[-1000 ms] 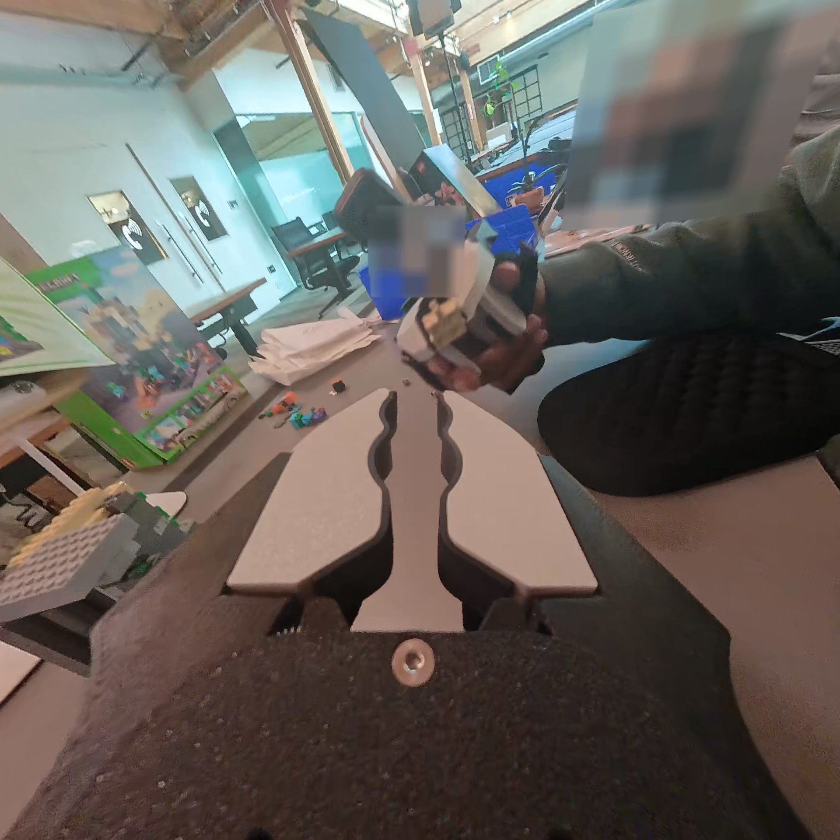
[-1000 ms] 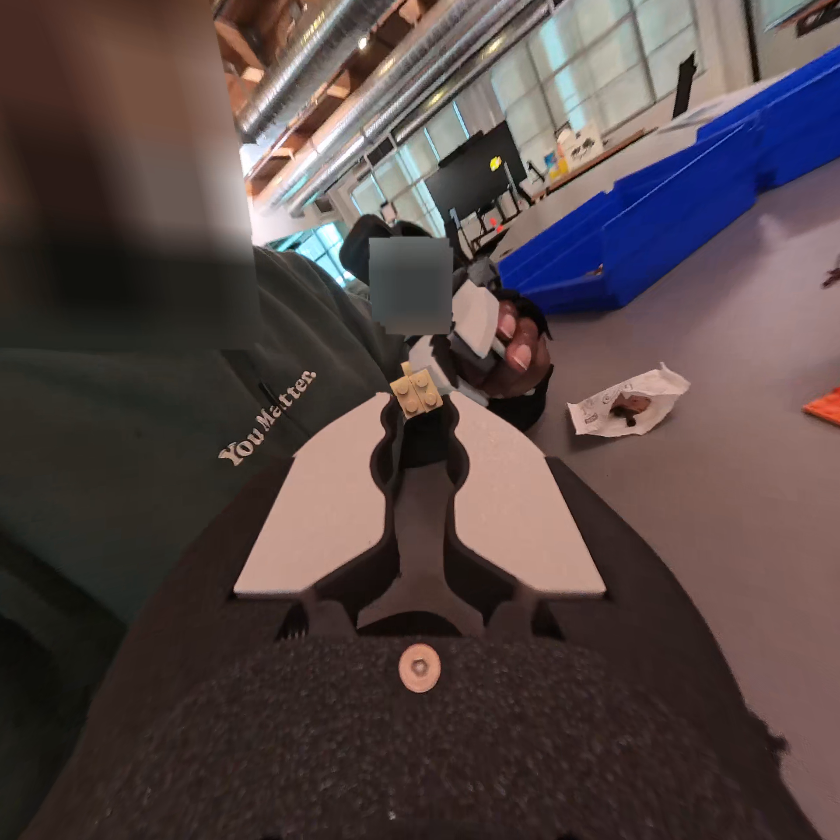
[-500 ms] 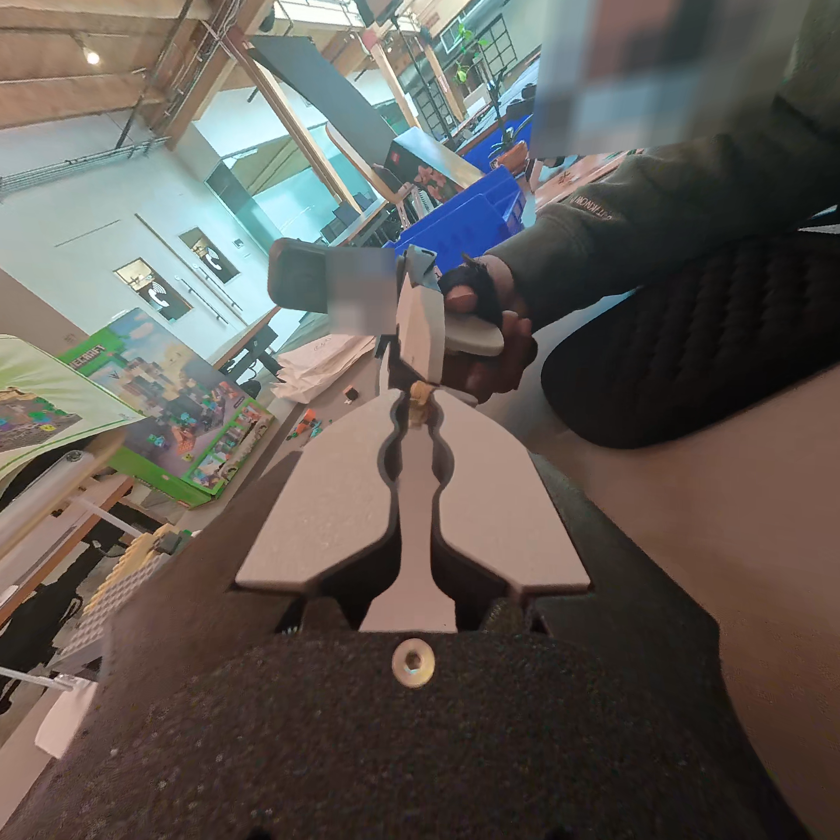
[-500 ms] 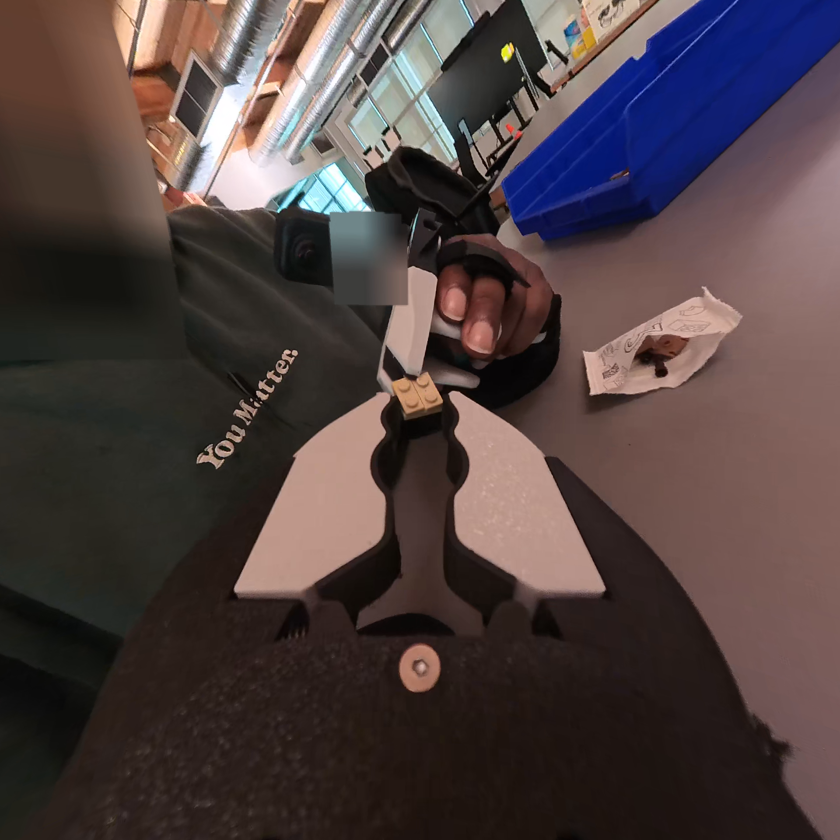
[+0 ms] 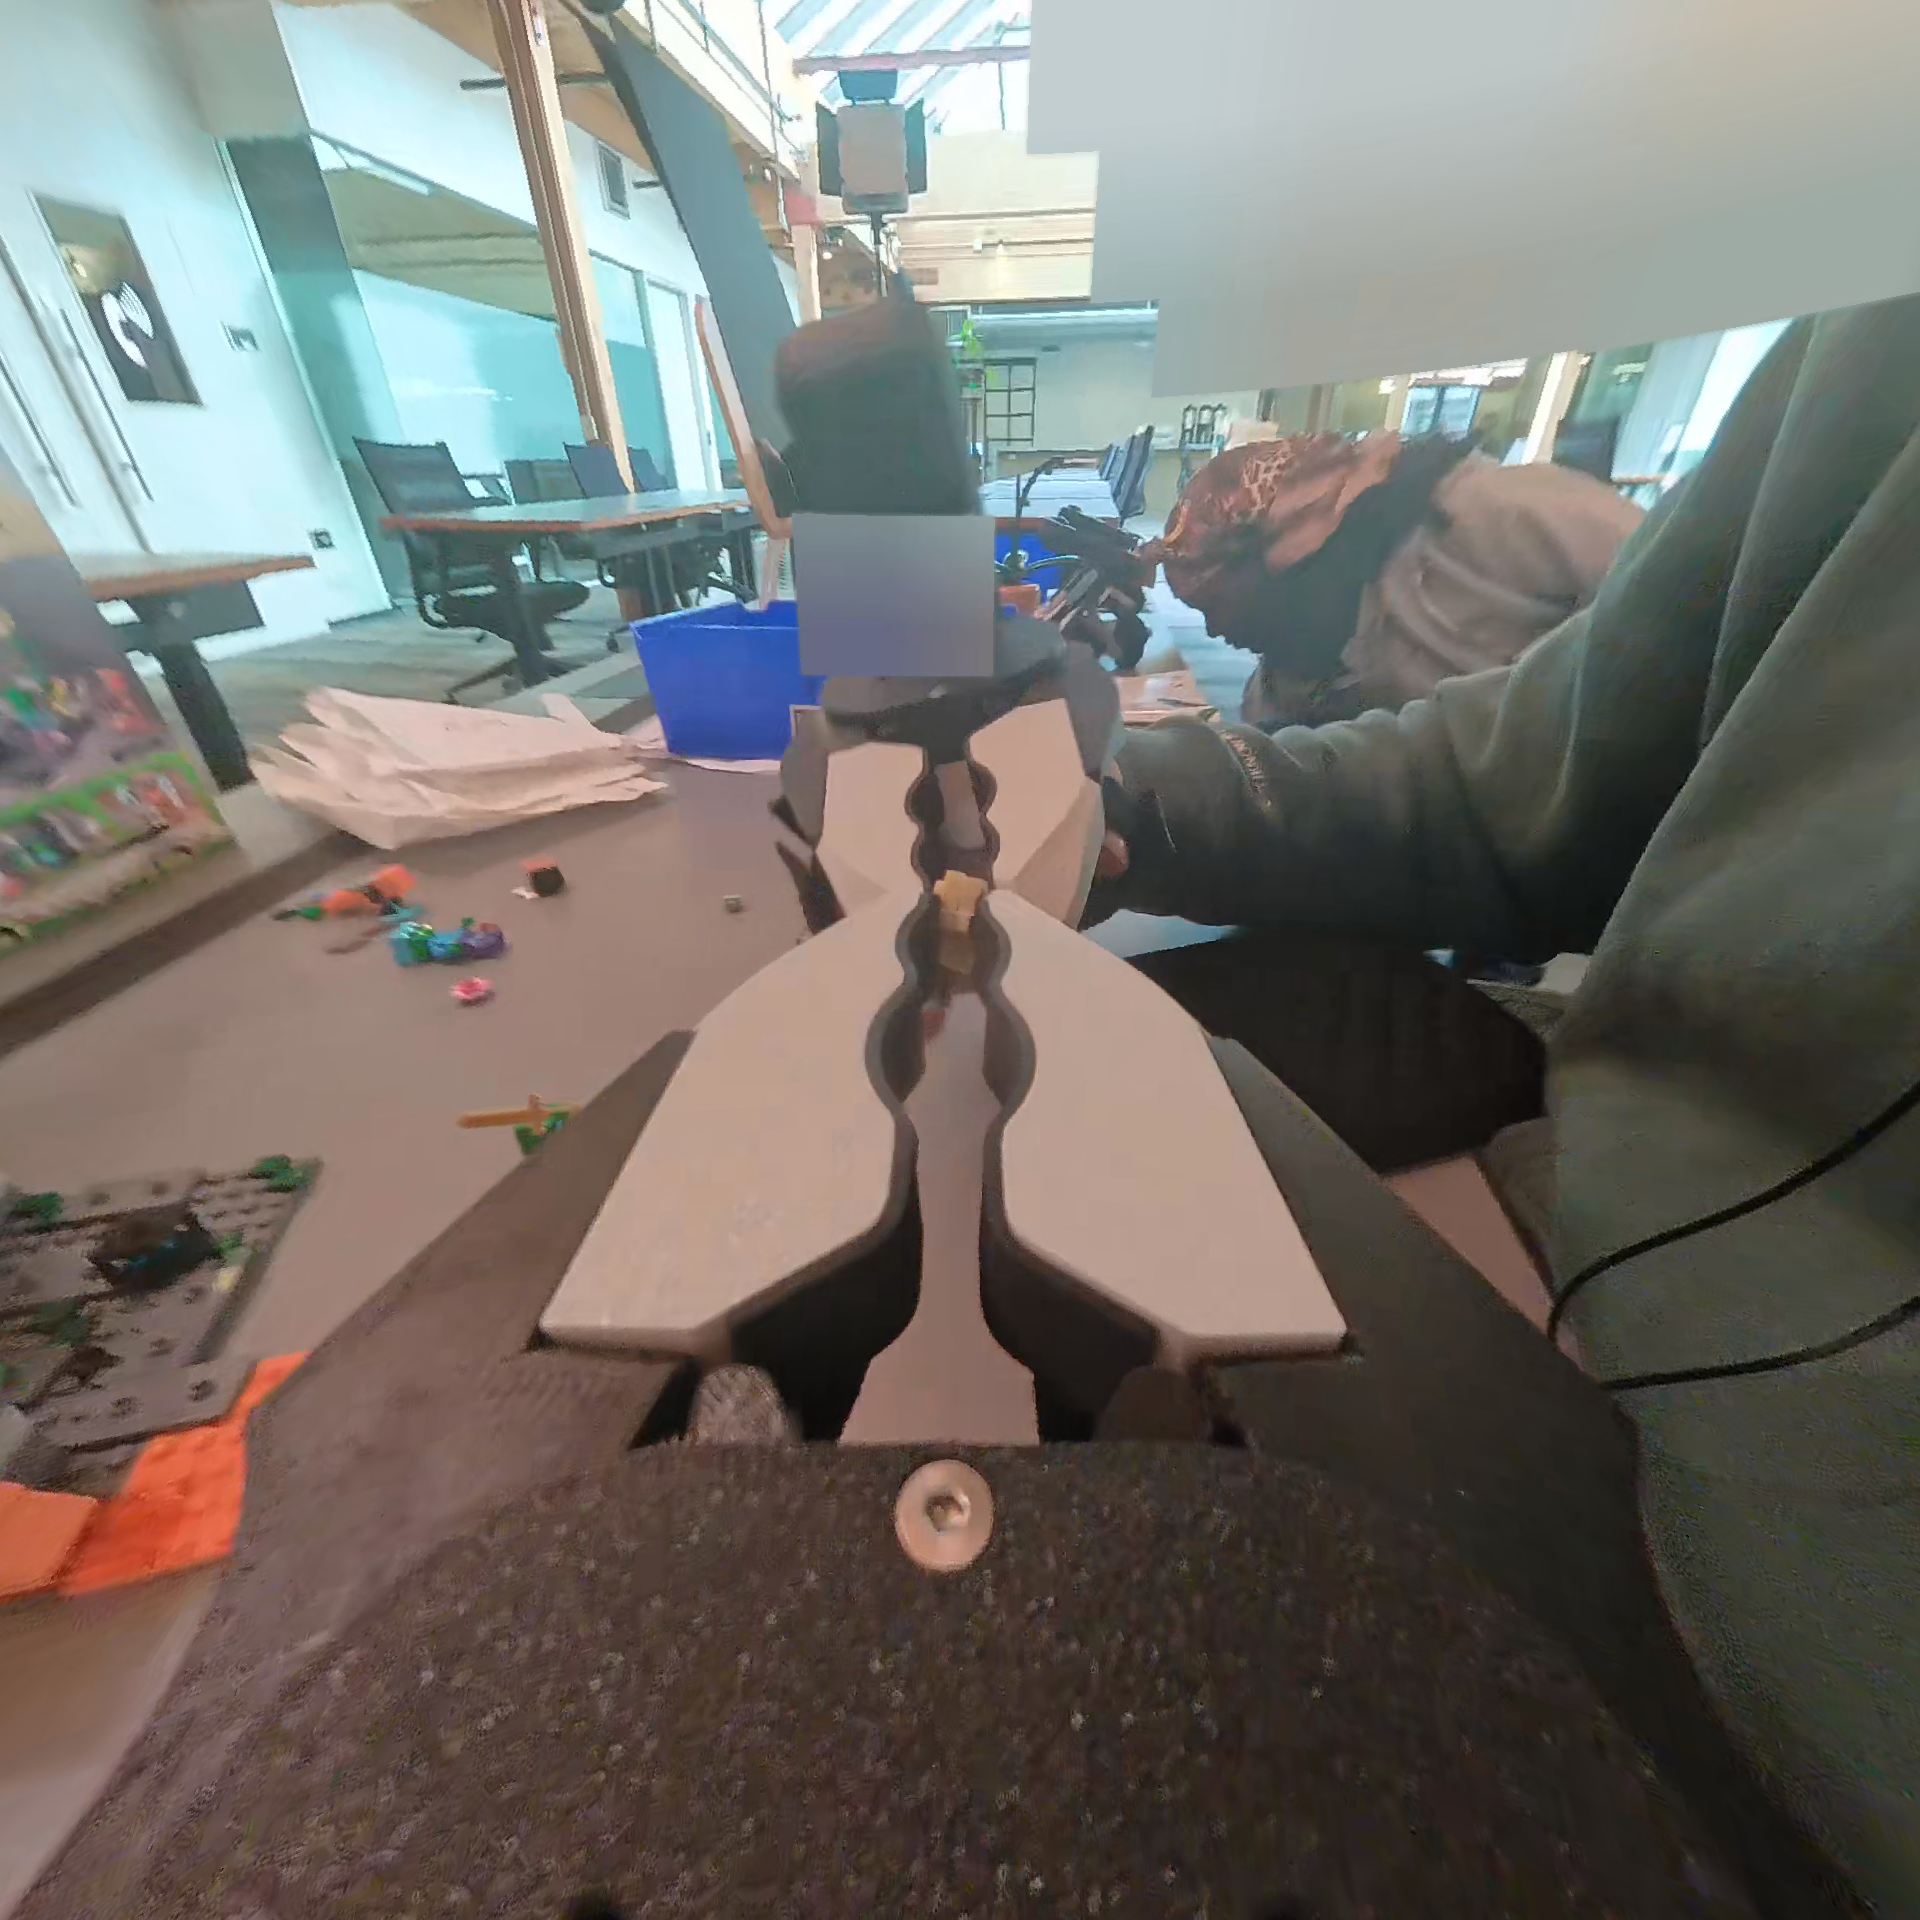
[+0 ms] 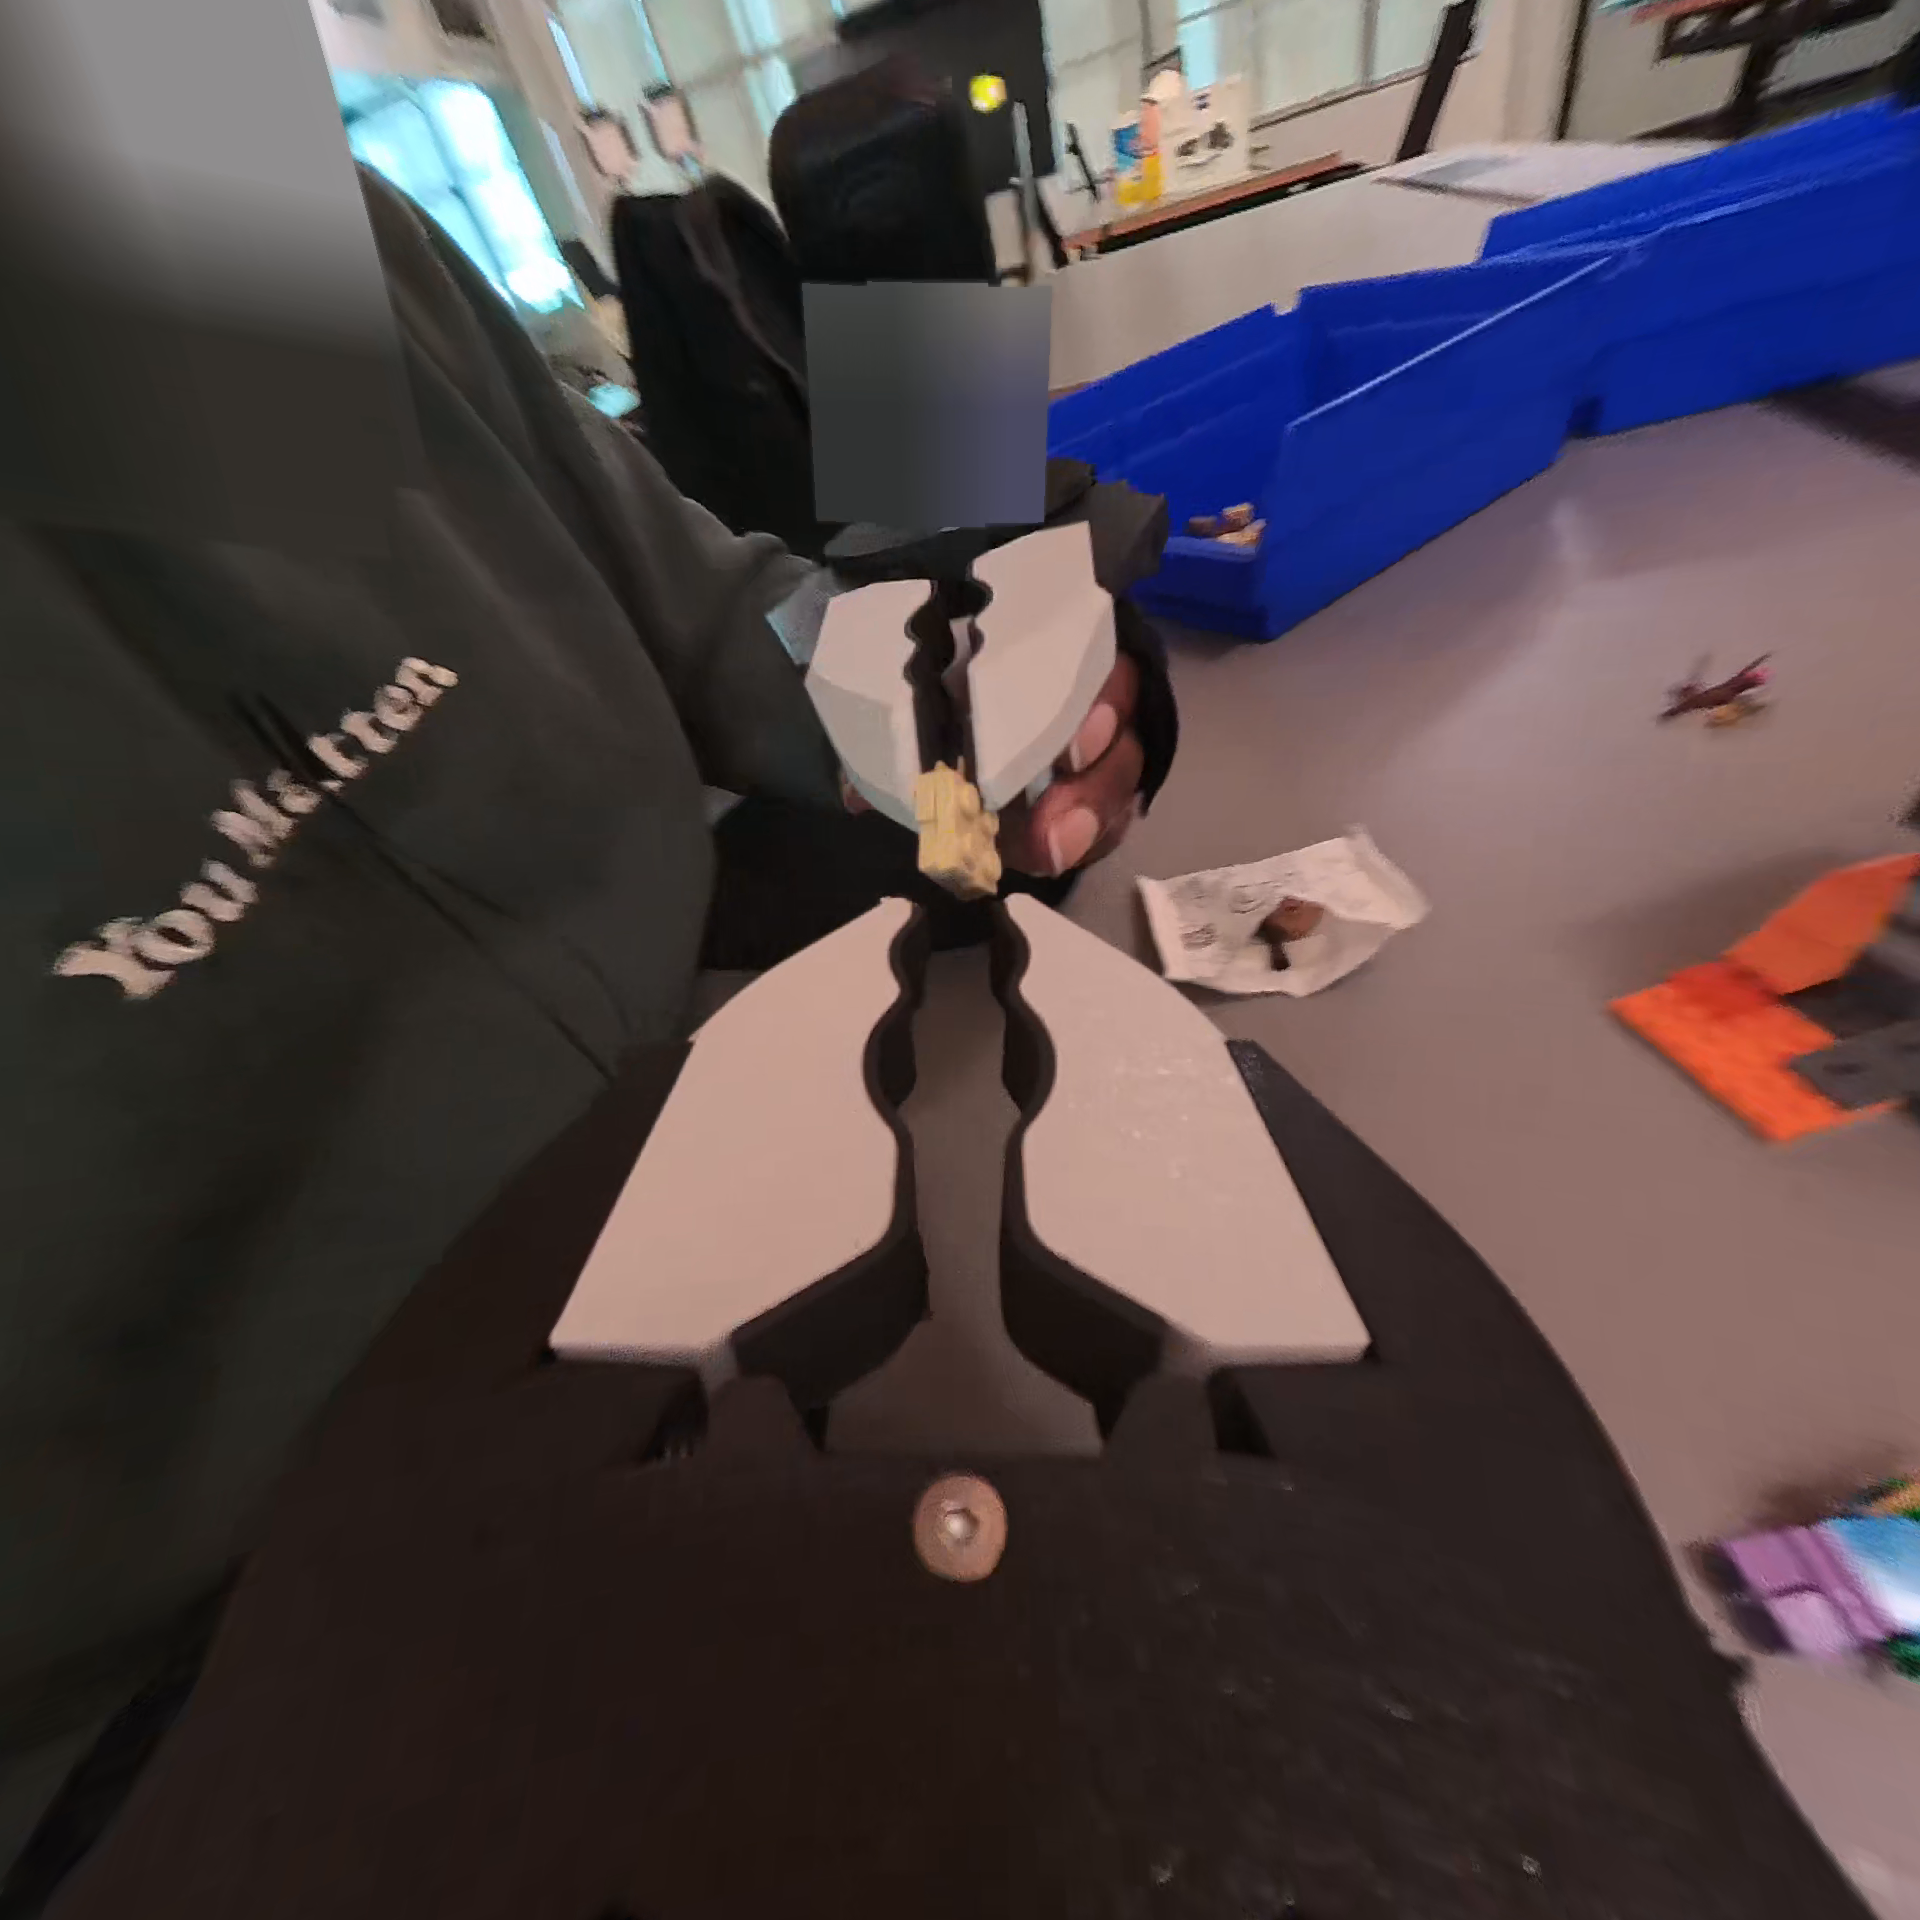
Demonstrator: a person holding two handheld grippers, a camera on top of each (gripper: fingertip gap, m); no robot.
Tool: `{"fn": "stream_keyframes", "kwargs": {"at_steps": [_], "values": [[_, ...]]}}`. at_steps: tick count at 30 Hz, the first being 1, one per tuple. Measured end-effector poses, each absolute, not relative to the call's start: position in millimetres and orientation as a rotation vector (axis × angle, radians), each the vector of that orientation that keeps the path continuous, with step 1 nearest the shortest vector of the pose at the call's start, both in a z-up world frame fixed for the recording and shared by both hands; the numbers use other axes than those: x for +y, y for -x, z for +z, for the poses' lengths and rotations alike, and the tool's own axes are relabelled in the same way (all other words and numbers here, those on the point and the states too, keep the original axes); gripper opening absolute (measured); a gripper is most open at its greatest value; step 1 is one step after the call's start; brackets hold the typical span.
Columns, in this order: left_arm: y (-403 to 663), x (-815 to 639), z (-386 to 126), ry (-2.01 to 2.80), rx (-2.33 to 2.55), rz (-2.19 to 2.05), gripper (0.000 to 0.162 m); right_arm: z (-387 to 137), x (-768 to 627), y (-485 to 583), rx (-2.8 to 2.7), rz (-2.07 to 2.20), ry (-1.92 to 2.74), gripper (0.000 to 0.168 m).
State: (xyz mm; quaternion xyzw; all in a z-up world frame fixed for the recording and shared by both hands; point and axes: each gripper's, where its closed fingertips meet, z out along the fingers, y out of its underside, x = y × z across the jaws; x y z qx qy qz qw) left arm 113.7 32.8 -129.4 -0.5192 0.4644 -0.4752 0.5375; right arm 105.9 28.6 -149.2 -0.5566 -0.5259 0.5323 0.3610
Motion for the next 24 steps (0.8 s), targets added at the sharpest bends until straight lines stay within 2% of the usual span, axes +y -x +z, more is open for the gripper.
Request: {"fn": "stream_keyframes", "kwargs": {"at_steps": [8, 16, 24], "values": [[-116.2, 33.8, -137.8, 1.348, 1.093, -1.263, 0.006, -151.6, 33.4, -103.0, -1.427, 1.043, 1.456, 0.009], [-120.0, 18.5, -151.3, 1.397, 1.216, -1.353, 0.006, -166.1, 17.6, -111.0, -1.706, 1.021, 1.481, 0.008], [-120.8, 40.4, -164.7, 1.416, 1.221, -0.978, 0.006, -178.3, 40.4, -111.3, -1.548, 0.97, 1.642, 0.008]]}}
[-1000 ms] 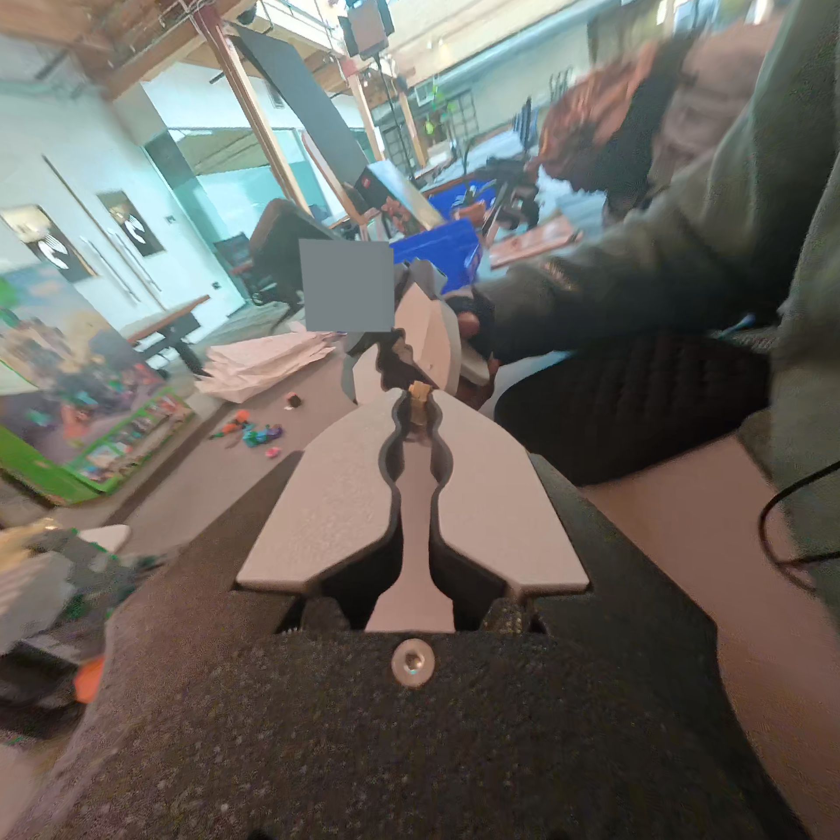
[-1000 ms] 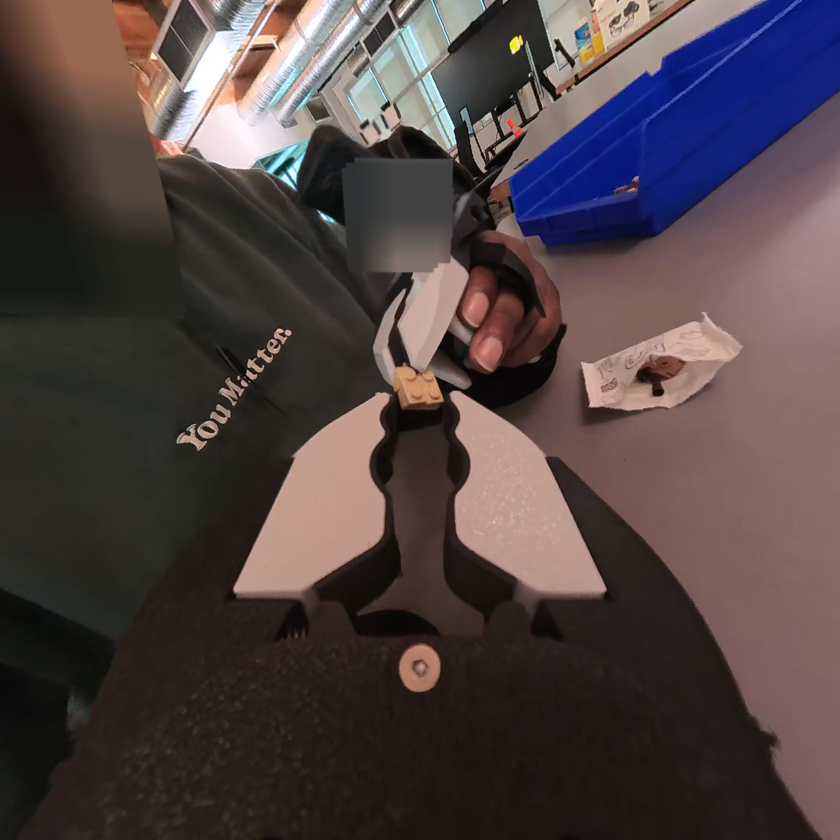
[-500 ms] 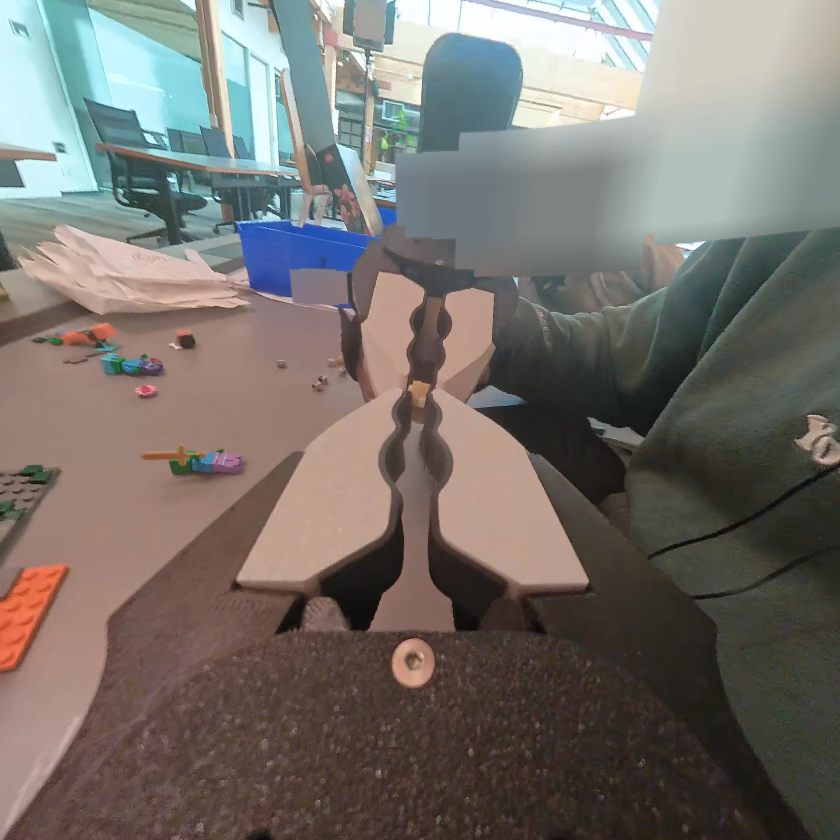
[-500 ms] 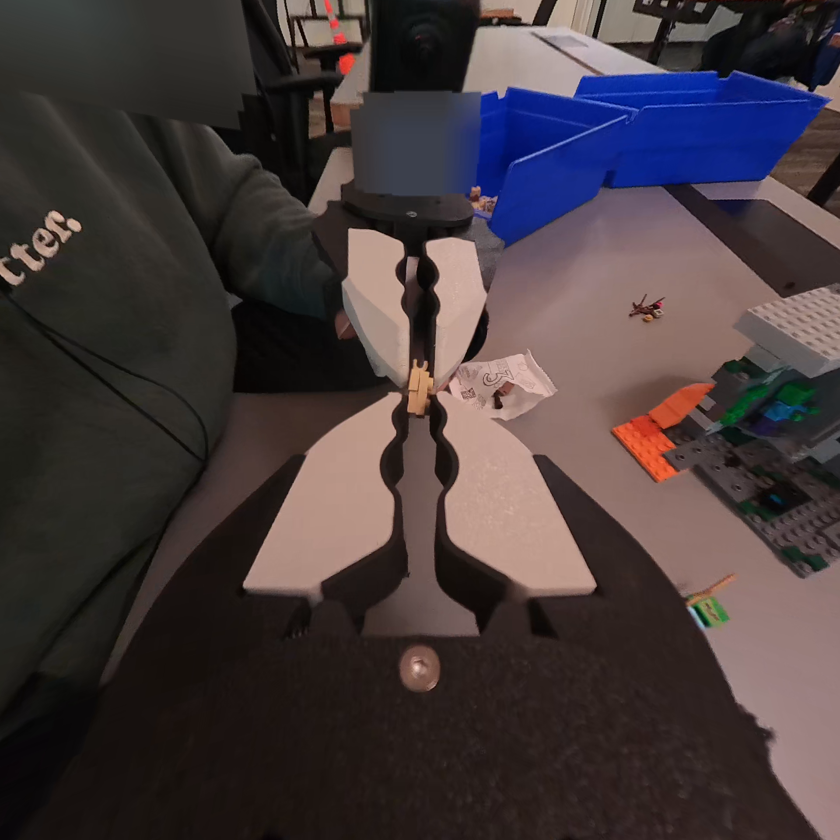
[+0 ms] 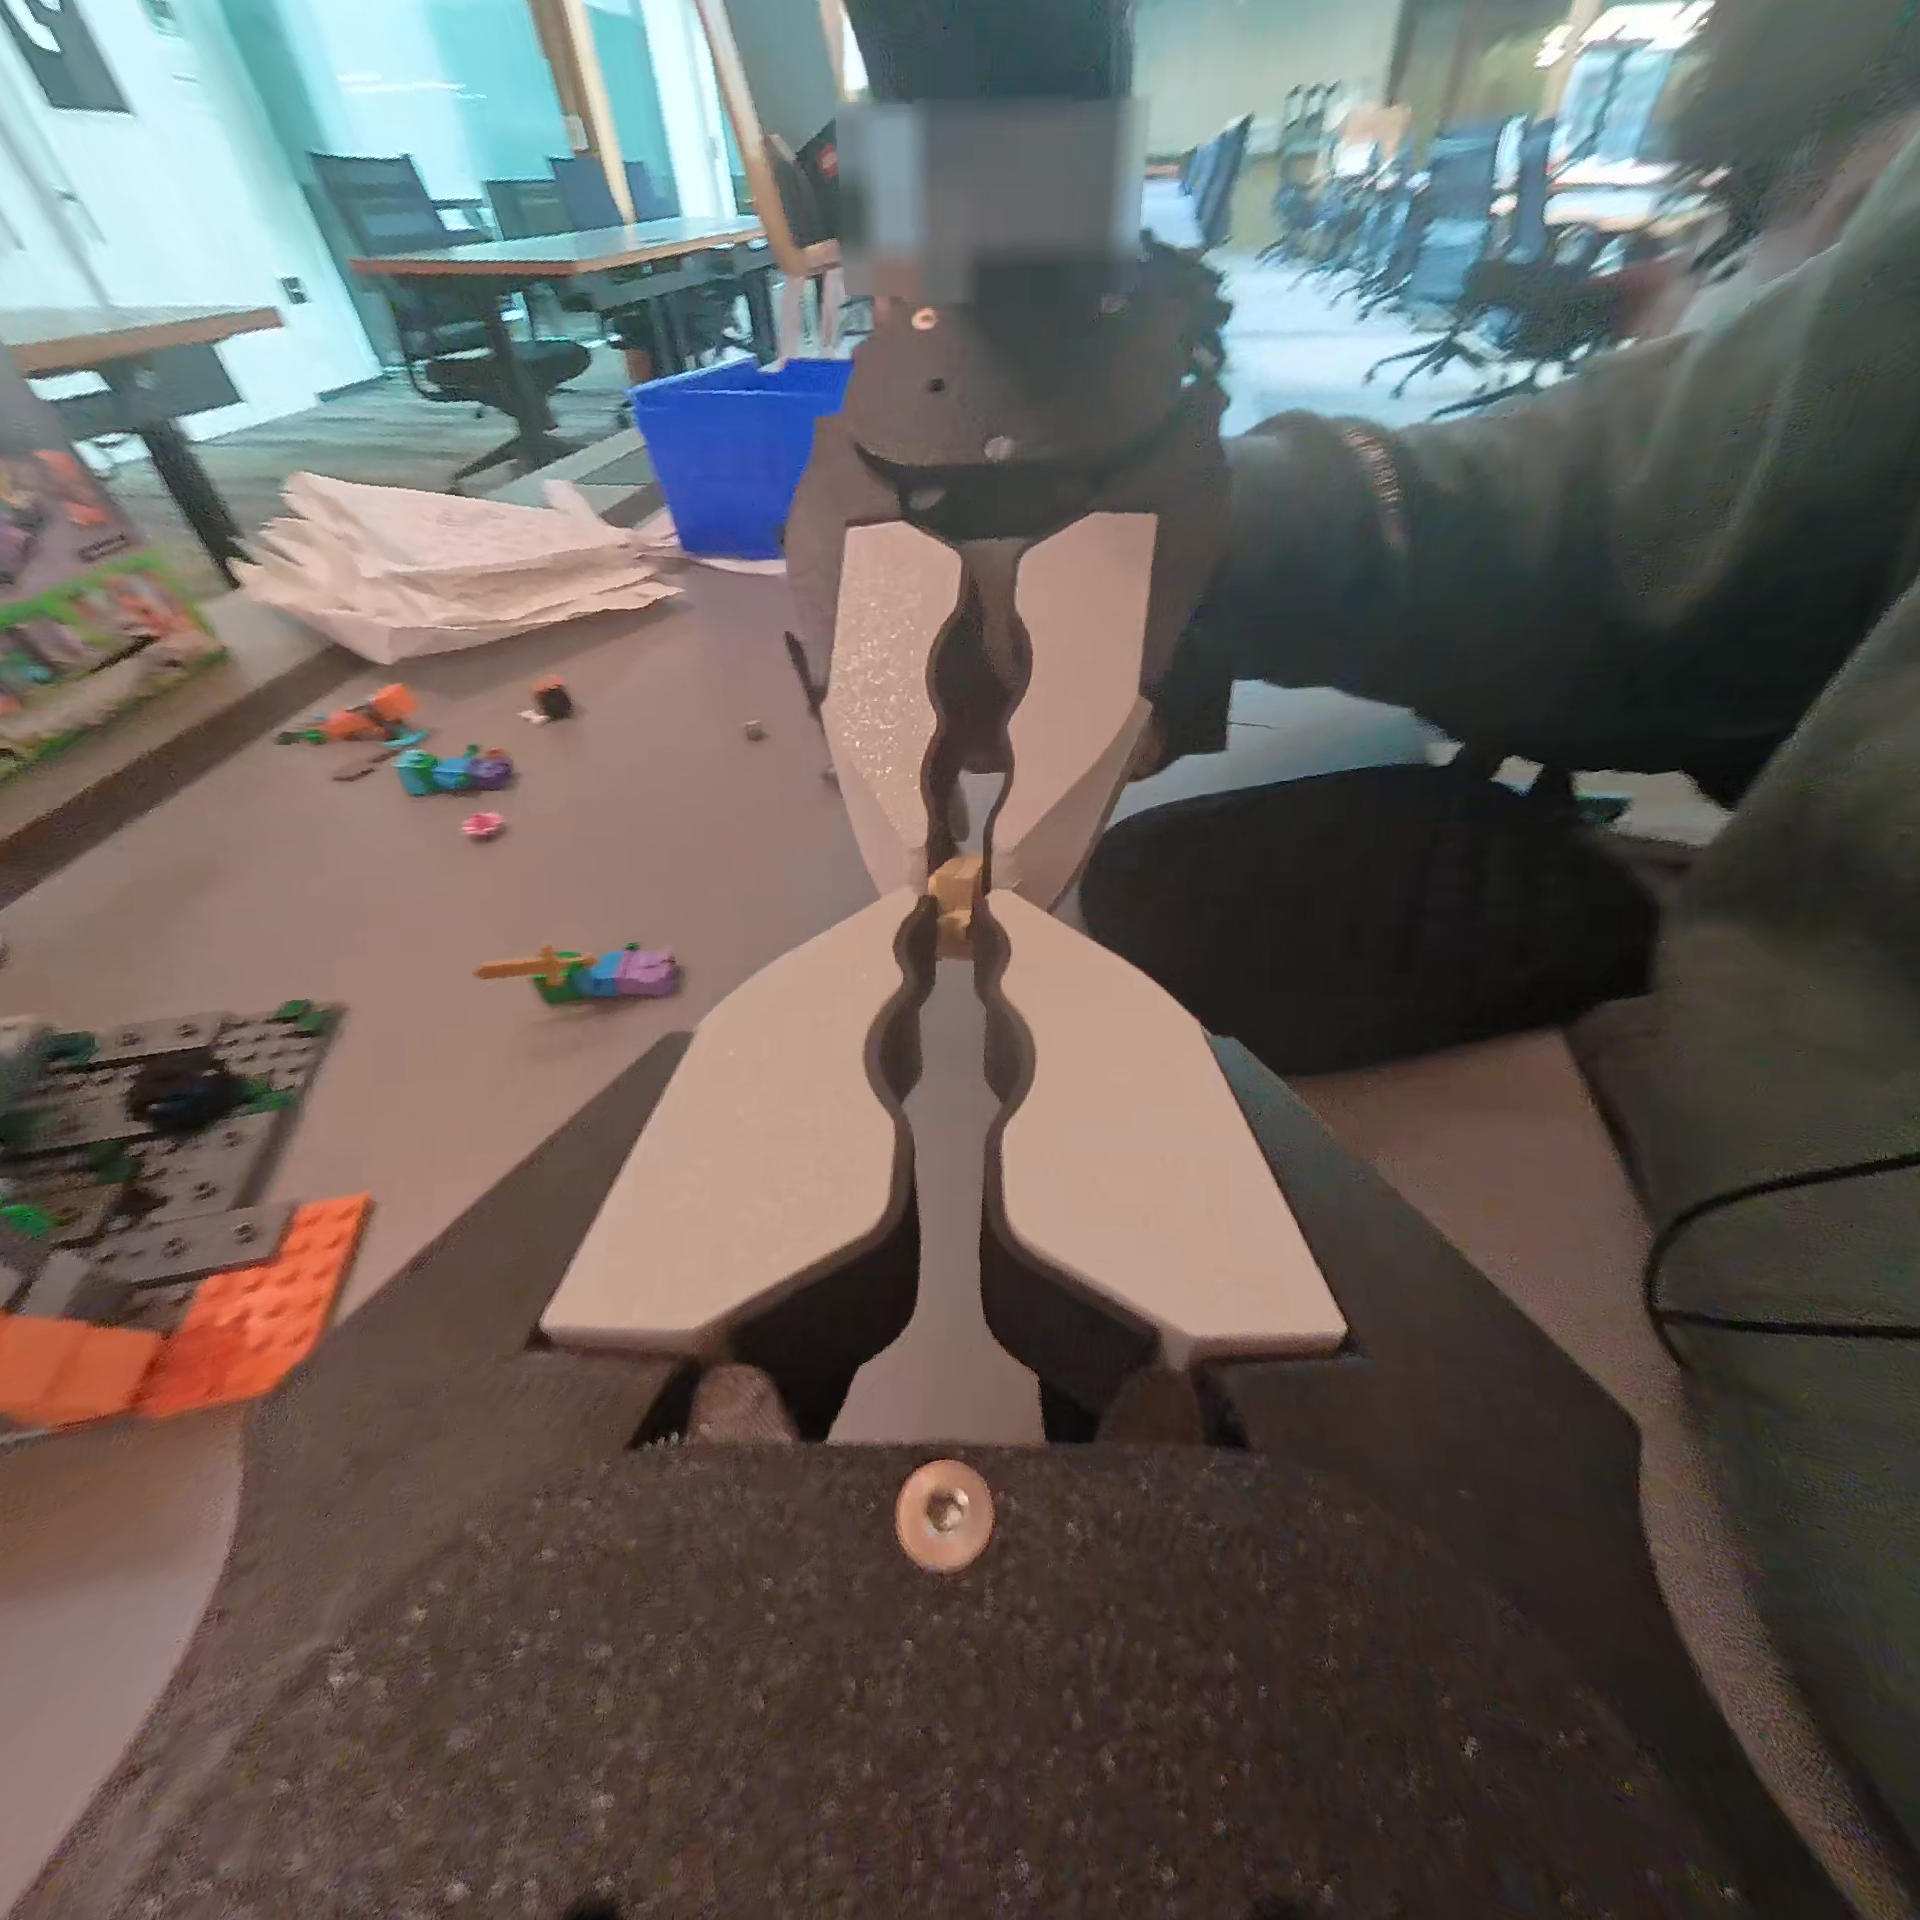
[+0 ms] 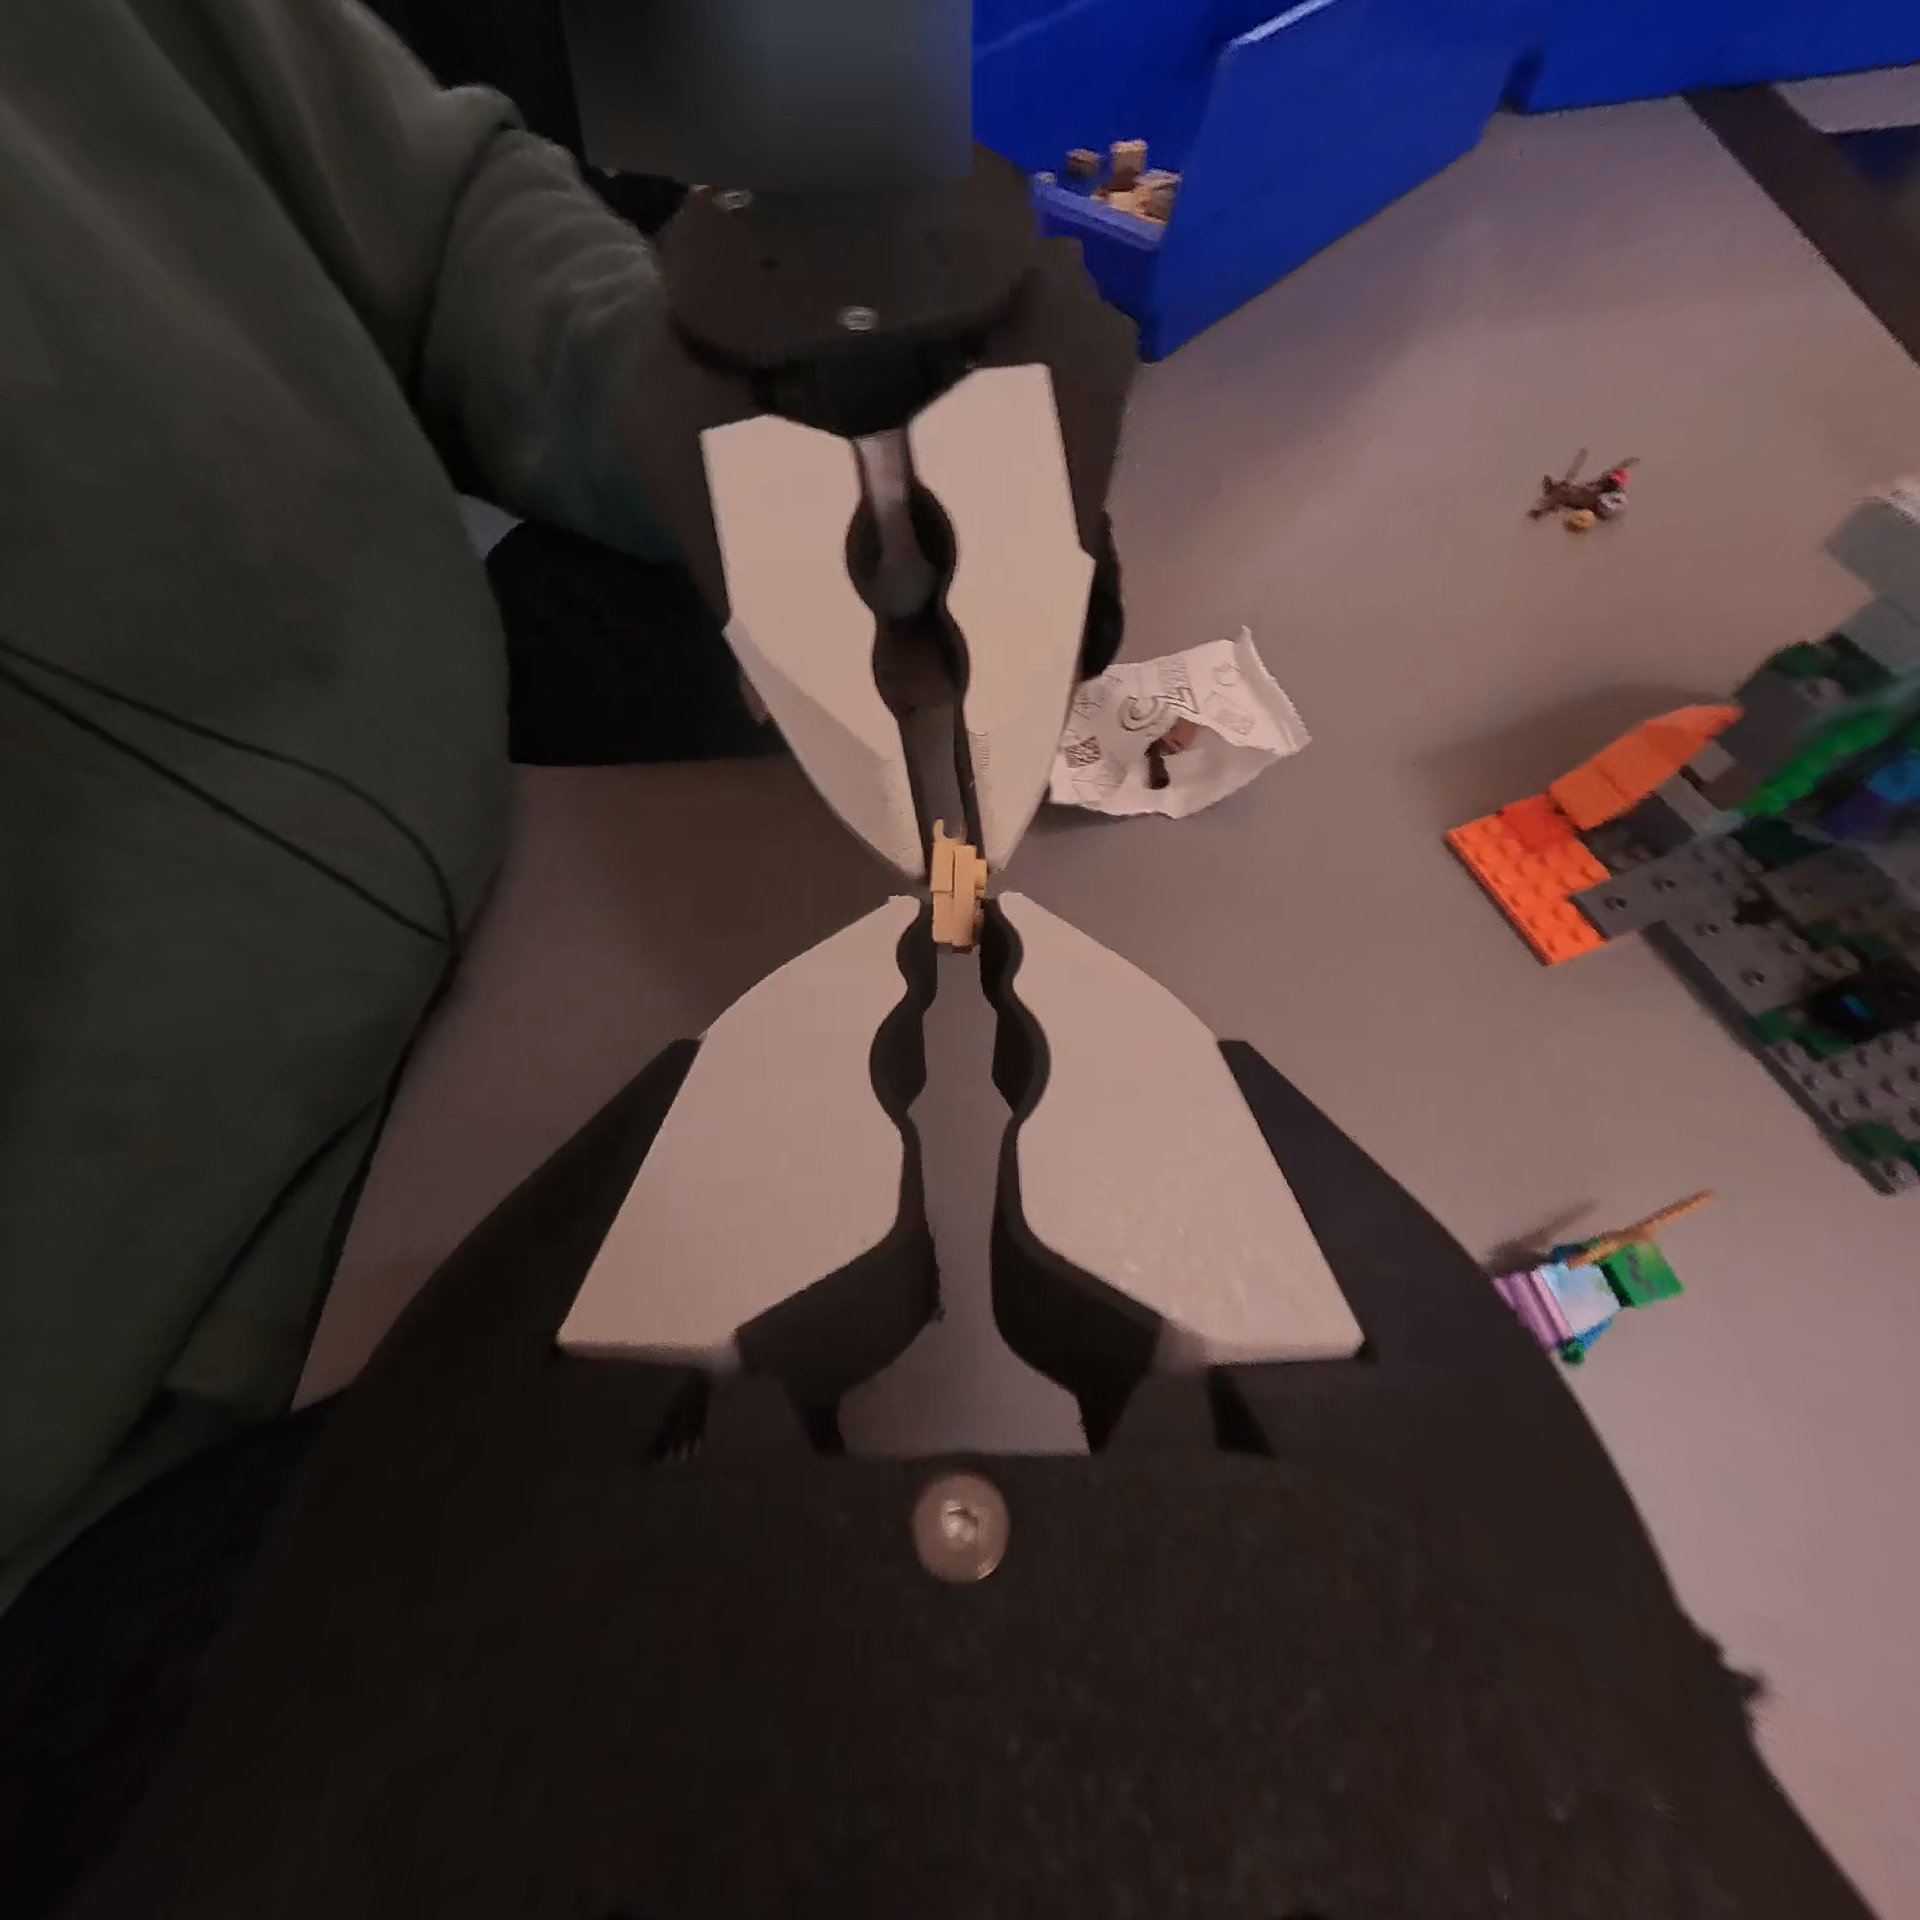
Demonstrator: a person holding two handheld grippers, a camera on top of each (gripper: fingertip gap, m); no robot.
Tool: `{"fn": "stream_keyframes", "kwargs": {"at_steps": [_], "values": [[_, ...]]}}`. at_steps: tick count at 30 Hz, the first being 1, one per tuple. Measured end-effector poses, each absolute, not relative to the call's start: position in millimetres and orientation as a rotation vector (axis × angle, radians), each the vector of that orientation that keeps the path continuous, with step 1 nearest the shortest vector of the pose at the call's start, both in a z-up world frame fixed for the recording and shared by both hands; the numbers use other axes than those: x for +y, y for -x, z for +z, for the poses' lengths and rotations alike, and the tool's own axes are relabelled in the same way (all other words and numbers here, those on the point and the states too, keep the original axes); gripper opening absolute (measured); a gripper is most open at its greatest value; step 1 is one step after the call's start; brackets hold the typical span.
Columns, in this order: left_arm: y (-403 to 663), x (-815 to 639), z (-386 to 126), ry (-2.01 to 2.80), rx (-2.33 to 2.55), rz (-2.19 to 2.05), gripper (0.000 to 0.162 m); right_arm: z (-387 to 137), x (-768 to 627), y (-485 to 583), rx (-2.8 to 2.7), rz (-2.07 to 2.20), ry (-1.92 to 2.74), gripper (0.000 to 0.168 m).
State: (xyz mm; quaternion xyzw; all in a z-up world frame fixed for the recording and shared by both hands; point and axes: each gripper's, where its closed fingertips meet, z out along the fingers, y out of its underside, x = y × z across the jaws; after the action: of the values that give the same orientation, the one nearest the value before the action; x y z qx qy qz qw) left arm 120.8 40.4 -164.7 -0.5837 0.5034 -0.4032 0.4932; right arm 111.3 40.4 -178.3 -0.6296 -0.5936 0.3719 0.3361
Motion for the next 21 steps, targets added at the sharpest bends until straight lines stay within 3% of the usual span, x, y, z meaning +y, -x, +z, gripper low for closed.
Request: {"fn": "stream_keyframes", "kwargs": {"at_steps": [21], "values": [[-111.8, 64.6, -164.9, 1.38, 1.207, -0.48, 0.008, -176.3, 65.5, -104.6, -0.904, 1.077, 1.845, 0.008]]}}
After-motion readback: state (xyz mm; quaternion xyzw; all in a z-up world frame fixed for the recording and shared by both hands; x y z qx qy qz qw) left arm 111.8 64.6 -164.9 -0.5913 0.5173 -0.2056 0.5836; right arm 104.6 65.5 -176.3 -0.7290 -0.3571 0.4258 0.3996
